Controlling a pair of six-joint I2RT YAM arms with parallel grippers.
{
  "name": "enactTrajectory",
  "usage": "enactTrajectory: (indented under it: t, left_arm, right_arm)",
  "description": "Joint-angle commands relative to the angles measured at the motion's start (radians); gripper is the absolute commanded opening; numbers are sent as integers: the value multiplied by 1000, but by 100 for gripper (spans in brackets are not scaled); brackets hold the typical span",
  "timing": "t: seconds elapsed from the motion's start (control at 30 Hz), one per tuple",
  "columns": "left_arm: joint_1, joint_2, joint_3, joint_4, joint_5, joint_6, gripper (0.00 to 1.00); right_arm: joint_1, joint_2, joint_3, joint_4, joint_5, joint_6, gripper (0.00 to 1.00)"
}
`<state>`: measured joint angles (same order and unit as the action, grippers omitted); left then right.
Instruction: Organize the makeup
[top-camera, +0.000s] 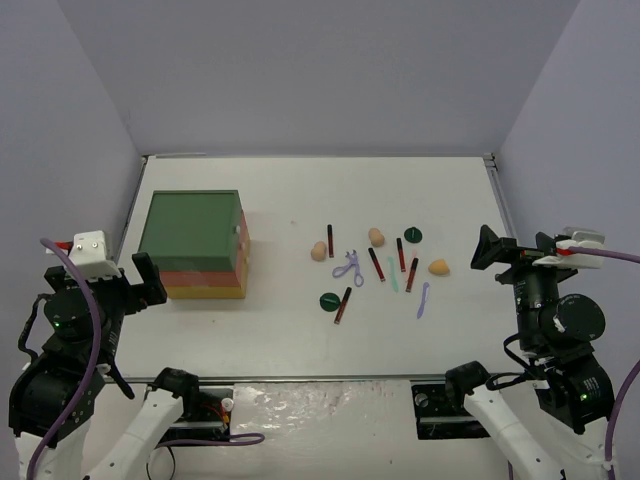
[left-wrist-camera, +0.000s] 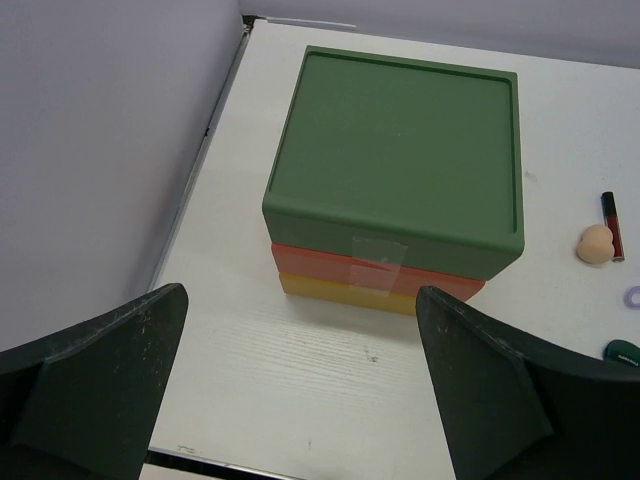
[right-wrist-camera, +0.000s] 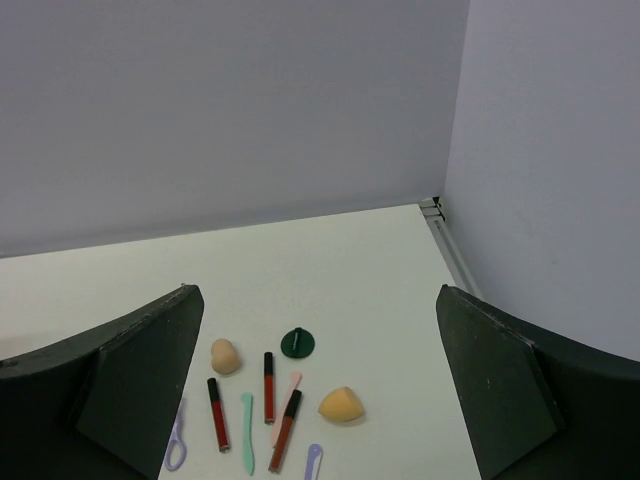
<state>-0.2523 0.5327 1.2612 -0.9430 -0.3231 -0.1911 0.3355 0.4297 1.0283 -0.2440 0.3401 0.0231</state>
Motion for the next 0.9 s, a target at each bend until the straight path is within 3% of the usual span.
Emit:
enactTrajectory:
  t: [0.0,0.27,0.5,0.63,0.77,0.87]
  left_arm:
    - [2,28,5,33,15,-13,97]
    - [2,70,-15,44,58,-31,97]
    - [4,152,-34,126,148,-44,97]
    - [4,220,-51,198,200,-45,97]
    - [5,318,-68,275,179,-48,97]
    - [5,358,-82,315,148,-47,97]
  right_arm:
    - [9,24,-1,78,-15,0,100]
    - [9,56,-7,79,-122,18,100]
    - [8,246,55,101,-221,134,100]
    - [10,375,65,203,-444,214,100]
    - [17,578,59,405,-743,332,86]
    - [59,685,69,505,-820,366,80]
